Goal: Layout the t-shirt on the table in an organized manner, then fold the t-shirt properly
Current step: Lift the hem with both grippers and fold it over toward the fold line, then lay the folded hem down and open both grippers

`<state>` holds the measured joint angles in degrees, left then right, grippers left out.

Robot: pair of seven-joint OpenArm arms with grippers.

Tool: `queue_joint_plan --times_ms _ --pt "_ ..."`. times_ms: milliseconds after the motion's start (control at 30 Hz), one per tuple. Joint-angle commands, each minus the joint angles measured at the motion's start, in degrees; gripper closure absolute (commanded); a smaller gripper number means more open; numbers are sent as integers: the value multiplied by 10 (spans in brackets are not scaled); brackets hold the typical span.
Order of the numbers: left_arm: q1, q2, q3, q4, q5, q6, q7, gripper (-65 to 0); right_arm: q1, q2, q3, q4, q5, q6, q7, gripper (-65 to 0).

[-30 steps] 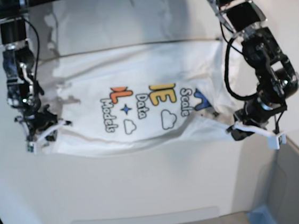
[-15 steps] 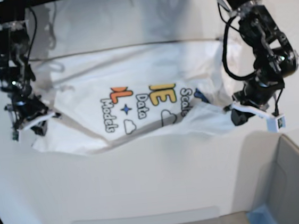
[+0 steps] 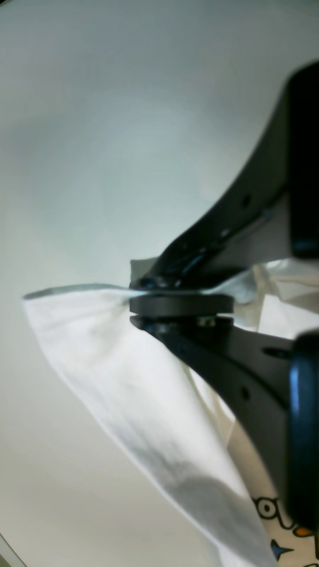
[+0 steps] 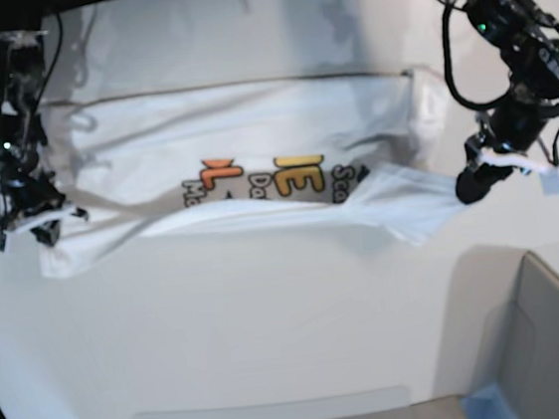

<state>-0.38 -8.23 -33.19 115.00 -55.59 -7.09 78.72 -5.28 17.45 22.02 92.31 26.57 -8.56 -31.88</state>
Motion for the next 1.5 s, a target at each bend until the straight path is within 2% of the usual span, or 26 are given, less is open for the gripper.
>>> queue_joint_plan --times_ms 0,400,667,833,1200,1367,1467 --pt "5 -3 -5 8 -22 -1 12 0 1 8 4 11 -1 3 15 0" --pt "62 -2 -4 9 -101 1 12 0 -9 8 4 24 -1 4 15 0" --pt "63 12 -3 11 -107 1 12 0 -19 6 4 84 -1 4 15 0" --pt "97 12 -7 11 -163 1 13 0 -40 6 4 86 0 4 19 0" --pt "136 12 -10 12 -170 1 13 0 -99 6 5 112 -2 4 19 0" --pt "136 14 -40 12 -171 1 13 0 -120 -2 49 129 0 4 19 0" --pt "135 13 -54 12 -194 1 13 0 -119 -8 78 140 0 4 19 0"
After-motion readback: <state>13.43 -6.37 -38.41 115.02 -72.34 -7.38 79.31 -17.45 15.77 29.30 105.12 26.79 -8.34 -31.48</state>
